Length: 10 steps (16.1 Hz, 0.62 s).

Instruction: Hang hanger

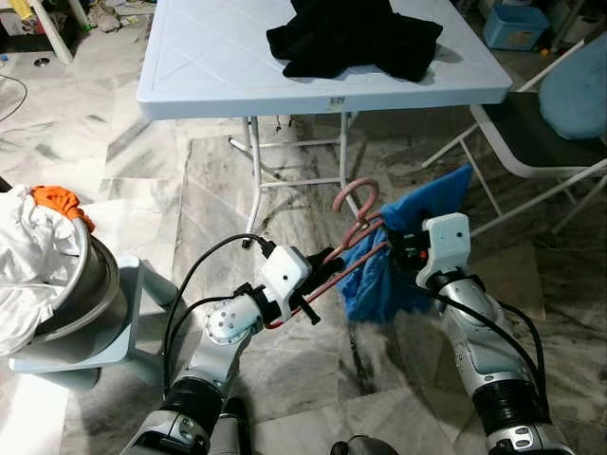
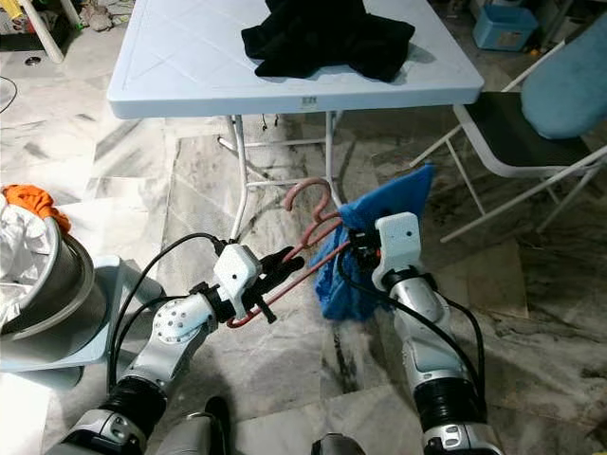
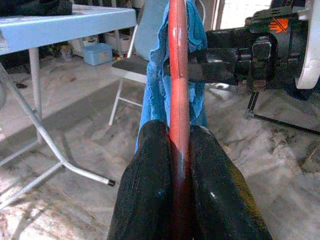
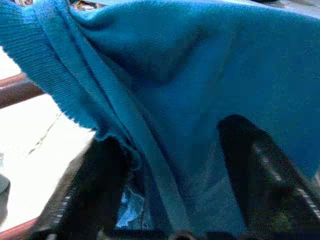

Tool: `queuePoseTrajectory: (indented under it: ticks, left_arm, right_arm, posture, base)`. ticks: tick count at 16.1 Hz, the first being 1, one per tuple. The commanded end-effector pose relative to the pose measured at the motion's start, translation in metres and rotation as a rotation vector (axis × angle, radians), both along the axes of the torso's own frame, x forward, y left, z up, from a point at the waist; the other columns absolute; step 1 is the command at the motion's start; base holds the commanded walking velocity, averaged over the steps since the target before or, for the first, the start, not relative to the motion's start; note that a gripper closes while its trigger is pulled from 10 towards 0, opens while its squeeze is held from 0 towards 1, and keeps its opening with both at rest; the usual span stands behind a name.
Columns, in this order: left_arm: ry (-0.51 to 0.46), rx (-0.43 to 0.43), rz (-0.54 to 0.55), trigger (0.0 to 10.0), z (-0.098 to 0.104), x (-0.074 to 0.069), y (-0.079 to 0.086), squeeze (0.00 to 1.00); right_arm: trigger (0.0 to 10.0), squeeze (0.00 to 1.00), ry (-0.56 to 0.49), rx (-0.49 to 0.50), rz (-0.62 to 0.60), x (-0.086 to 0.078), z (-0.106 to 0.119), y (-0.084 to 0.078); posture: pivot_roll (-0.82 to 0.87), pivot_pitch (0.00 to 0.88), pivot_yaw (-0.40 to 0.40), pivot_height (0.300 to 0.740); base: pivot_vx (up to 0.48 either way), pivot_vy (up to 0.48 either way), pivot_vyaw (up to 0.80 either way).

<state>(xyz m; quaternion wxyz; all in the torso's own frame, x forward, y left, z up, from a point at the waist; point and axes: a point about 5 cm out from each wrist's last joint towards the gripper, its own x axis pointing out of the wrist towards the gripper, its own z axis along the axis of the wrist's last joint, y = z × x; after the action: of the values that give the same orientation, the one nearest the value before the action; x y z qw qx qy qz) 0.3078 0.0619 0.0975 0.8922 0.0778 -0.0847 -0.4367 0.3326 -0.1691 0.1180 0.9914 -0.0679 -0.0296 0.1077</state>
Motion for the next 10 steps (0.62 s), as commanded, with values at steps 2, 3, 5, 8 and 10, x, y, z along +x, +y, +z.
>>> queuePoseTrajectory:
  ticks: [2, 3, 5, 8, 10]
  left_arm:
    - [-0.024, 0.008, 0.000, 0.0, 0.003, 0.000, 0.001, 0.00]
    - [-0.021, 0.016, 0.005, 0.0, 0.003, 0.001, 0.003, 0.00]
    - [-0.024, 0.029, 0.006, 0.0, 0.003, 0.002, 0.004, 0.00]
    - [-0.026, 0.048, 0.003, 0.0, 0.003, 0.003, 0.006, 0.00]
    - [-0.029, 0.057, -0.003, 0.0, 0.002, 0.002, 0.006, 0.00]
  right_arm:
    - [0.0, 0.00, -0.008, -0.007, -0.003, -0.001, 0.001, -0.009]
    - [0.0, 0.00, -0.005, 0.004, 0.012, -0.001, 0.001, -0.011]
    - [0.0, 0.00, 0.001, 0.002, 0.054, -0.003, 0.000, -0.012]
    - [0.0, 0.00, 0.012, -0.013, 0.129, -0.006, 0.001, -0.017]
    - [0.0, 0.00, 0.012, -0.008, 0.143, -0.006, 0.002, -0.019]
  posture:
    - [-0.08, 0.226, -0.038, 0.740]
    - [-0.08, 0.227, -0.038, 0.740]
    - [-0.08, 0.227, -0.038, 0.740]
    - [-0.09, 0.230, -0.035, 0.740]
    - [-0.09, 0.229, -0.035, 0.740]
  base:
    - [0.000, 0.000, 0.00]
    - [0.000, 0.000, 0.00]
    - [0.000, 0.000, 0.00]
    - [0.000, 0.000, 0.00]
    - [0.000, 0.000, 0.00]
